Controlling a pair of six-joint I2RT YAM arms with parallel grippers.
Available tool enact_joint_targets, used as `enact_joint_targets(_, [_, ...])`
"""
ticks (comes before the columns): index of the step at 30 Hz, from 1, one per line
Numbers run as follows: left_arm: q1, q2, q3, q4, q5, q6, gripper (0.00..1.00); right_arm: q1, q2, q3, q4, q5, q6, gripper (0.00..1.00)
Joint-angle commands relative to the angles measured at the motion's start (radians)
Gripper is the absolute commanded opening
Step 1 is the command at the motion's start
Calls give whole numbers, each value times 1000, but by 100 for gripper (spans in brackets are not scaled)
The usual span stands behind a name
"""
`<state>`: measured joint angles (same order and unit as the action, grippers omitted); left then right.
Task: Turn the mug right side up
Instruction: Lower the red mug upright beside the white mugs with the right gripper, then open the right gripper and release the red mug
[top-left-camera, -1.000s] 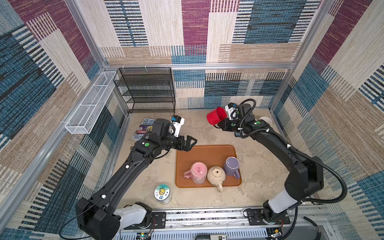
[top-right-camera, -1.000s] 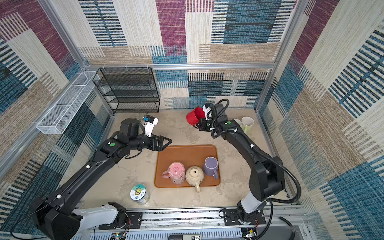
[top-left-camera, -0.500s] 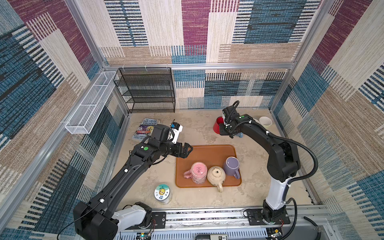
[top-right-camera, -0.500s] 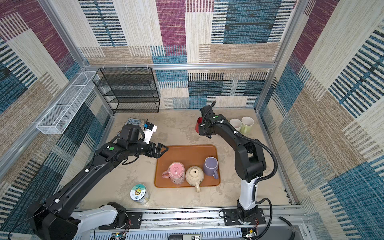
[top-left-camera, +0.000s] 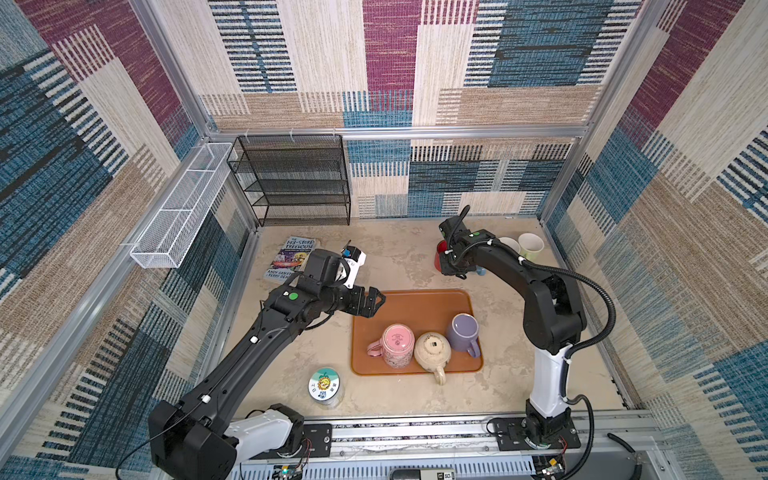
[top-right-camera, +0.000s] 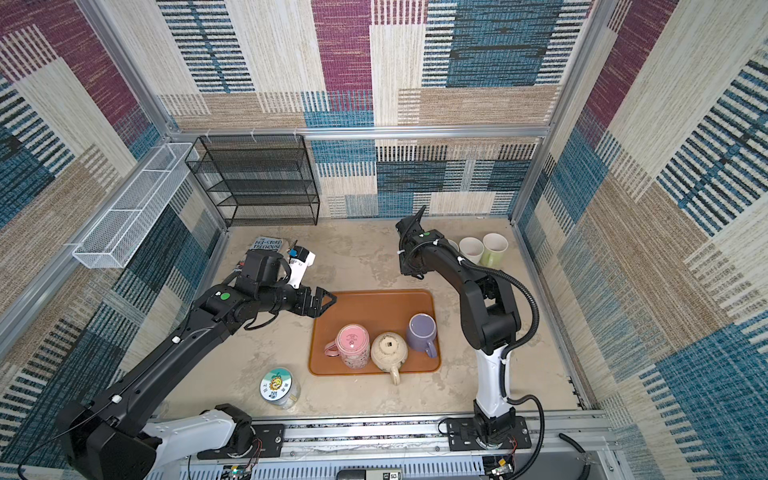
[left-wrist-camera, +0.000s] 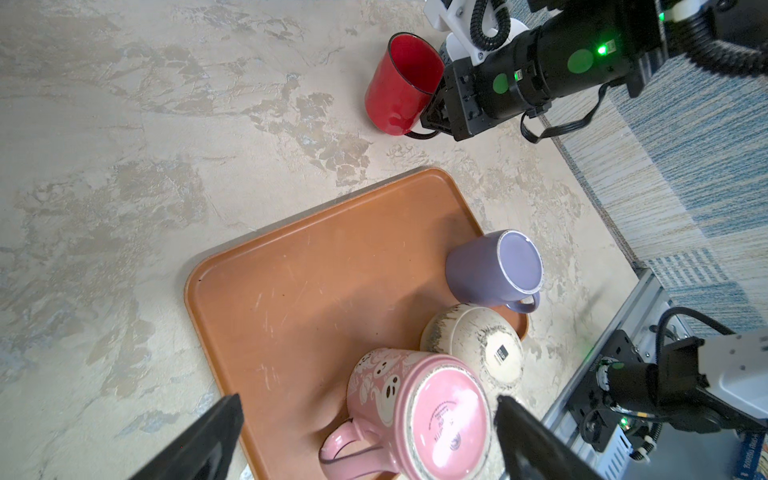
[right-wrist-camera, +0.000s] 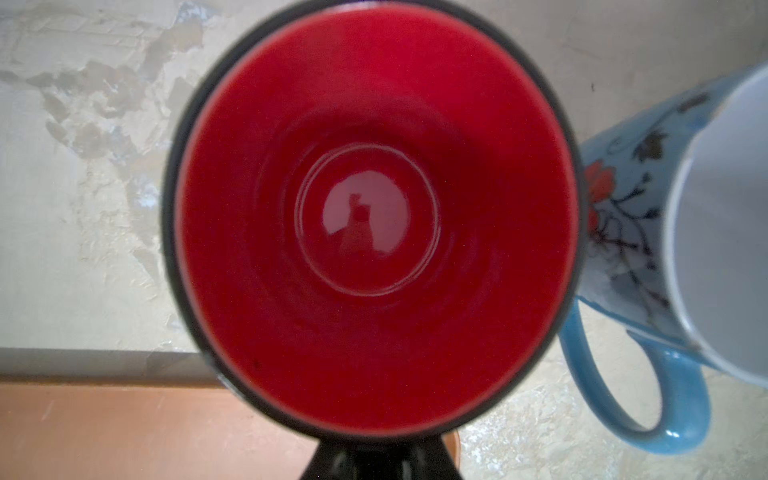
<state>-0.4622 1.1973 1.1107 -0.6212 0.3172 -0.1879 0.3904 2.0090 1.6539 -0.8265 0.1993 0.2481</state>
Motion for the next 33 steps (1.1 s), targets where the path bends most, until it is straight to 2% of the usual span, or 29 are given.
enact_joint_targets(1, [0,2,1,-8,-5,27,100,-2,8,3,41,66,-15,0])
enact_joint_targets(19, [0,19,1,-8,11,22,100,-41,19,-48,93,28,-17,2])
enact_joint_targets(23, [0,19,-2,-7,3,24,99,-42,26,-49,97,19,-22,8])
enact_joint_targets(27, [0,26,0,-7,6,24,100,-42,28,-45,92,14,-29,24])
enact_joint_targets(33, [0,24,-2,-9,2,27,100,-42,19,-38,88,28,-40,42])
